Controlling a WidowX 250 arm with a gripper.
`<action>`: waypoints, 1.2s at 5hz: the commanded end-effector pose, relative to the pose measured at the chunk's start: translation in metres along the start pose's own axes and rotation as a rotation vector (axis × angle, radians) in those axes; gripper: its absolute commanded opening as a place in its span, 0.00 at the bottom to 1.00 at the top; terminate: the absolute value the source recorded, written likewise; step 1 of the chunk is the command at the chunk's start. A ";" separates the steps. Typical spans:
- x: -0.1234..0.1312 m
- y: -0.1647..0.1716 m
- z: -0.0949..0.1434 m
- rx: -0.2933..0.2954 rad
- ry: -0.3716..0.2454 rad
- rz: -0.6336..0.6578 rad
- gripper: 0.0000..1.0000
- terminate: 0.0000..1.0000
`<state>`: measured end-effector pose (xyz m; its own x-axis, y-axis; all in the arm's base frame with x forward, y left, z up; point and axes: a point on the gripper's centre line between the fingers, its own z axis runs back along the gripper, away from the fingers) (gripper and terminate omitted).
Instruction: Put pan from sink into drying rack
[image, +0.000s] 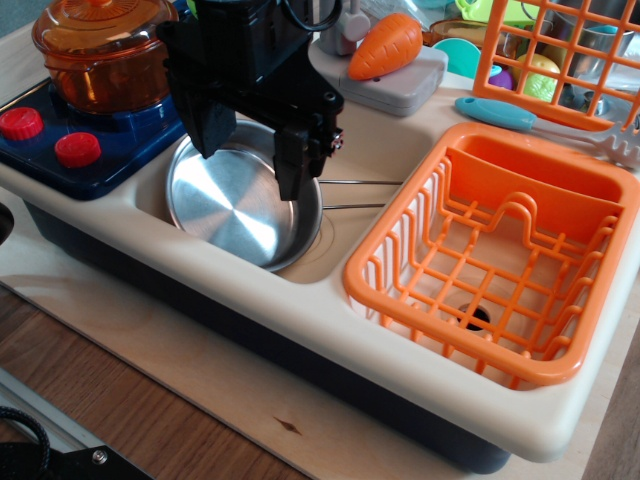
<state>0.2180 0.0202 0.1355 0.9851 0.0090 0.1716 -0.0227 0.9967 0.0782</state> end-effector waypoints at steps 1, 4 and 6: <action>0.000 0.000 0.000 0.000 0.000 0.000 1.00 0.00; 0.015 0.012 -0.013 0.109 -0.078 -0.593 1.00 0.00; 0.032 0.019 -0.023 0.095 -0.109 -0.764 1.00 0.00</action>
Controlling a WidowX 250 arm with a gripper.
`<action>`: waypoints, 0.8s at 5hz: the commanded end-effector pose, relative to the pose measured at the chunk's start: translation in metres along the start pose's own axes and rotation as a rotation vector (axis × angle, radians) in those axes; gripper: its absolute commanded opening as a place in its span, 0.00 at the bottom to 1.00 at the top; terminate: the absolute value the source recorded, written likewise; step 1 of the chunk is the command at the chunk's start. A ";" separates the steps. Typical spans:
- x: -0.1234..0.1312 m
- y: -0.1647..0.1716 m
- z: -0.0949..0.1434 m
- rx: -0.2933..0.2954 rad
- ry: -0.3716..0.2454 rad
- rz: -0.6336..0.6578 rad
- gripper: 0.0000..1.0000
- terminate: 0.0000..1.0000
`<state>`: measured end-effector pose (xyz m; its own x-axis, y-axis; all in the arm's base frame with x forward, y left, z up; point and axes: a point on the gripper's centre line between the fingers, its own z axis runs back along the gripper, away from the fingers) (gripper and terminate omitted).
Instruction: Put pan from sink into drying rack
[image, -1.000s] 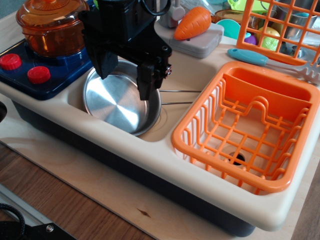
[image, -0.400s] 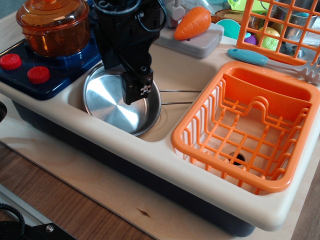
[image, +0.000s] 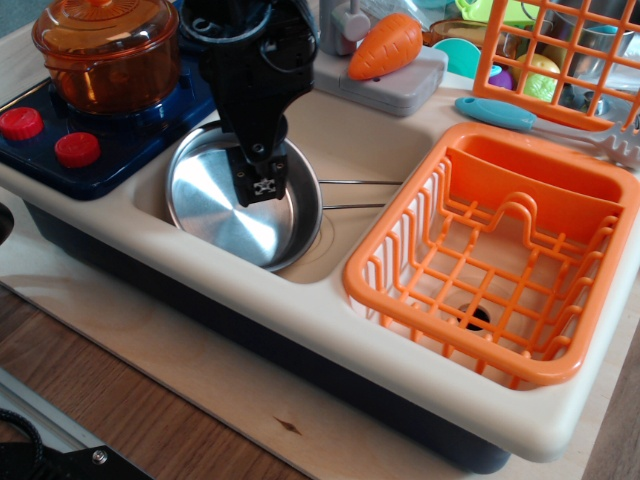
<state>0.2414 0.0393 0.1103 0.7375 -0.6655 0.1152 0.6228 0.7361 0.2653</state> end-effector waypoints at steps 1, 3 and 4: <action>0.015 0.020 -0.001 0.000 -0.041 -0.066 1.00 0.00; 0.026 0.025 -0.002 0.028 -0.036 -0.096 1.00 0.00; 0.021 0.024 -0.013 0.009 -0.065 -0.081 1.00 0.00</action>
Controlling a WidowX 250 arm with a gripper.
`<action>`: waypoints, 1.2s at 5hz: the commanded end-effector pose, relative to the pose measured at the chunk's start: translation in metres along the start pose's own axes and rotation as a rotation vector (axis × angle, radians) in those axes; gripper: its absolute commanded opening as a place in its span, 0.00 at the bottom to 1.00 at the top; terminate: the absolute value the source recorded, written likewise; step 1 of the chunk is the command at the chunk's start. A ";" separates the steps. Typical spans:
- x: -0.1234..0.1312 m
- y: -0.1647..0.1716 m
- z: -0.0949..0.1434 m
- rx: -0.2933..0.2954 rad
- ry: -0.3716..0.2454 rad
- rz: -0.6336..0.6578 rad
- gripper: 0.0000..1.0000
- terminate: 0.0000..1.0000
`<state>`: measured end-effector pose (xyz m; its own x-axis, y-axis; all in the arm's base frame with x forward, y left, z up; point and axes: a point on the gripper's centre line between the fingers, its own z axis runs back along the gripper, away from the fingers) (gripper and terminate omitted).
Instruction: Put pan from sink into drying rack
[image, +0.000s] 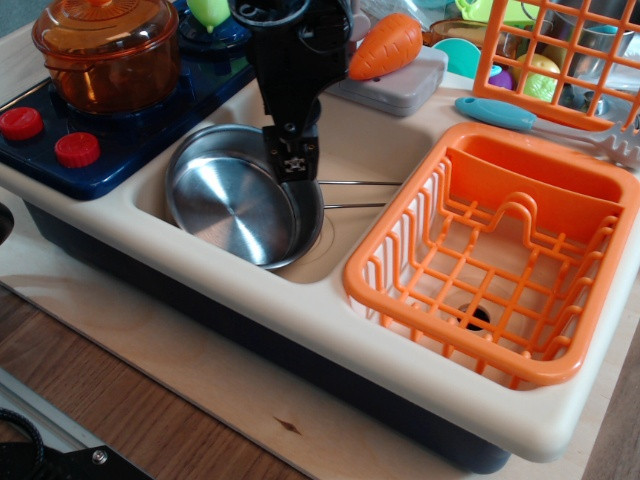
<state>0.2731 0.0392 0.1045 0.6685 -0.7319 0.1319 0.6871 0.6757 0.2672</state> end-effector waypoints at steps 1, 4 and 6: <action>-0.008 0.006 -0.007 0.000 -0.036 0.016 1.00 0.00; -0.016 0.005 -0.025 -0.025 -0.059 0.048 0.00 0.00; -0.006 0.011 0.011 -0.006 0.040 0.017 0.00 0.00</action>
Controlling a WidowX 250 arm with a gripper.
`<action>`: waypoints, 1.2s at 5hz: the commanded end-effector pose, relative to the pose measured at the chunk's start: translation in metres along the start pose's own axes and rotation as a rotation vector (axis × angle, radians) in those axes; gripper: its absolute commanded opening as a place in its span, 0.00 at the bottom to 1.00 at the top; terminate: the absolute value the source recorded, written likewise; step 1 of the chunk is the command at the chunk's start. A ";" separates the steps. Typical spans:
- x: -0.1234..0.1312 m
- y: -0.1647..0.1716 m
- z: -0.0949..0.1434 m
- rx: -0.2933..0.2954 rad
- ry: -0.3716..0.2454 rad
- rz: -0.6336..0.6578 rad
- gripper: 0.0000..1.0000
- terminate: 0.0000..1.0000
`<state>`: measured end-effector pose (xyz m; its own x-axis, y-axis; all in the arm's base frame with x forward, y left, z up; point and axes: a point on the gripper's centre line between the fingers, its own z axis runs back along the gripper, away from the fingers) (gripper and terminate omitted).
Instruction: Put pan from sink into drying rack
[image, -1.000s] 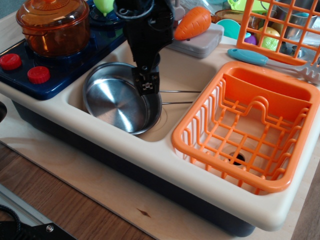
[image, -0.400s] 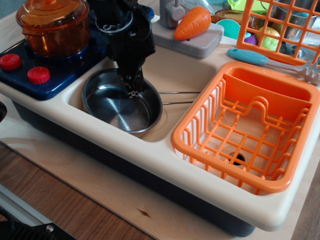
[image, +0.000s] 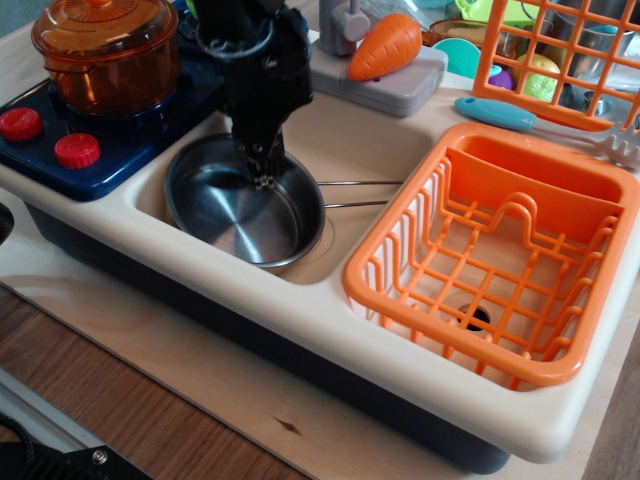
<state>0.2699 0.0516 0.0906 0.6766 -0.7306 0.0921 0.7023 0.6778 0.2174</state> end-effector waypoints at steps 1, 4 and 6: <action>0.014 0.016 0.055 0.045 0.076 -0.007 0.00 0.00; 0.022 0.003 0.110 0.112 0.086 0.075 0.00 0.00; 0.036 -0.022 0.115 0.129 -0.114 0.336 0.00 0.00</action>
<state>0.2533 -0.0074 0.1847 0.8393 -0.4403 0.3190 0.3853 0.8956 0.2223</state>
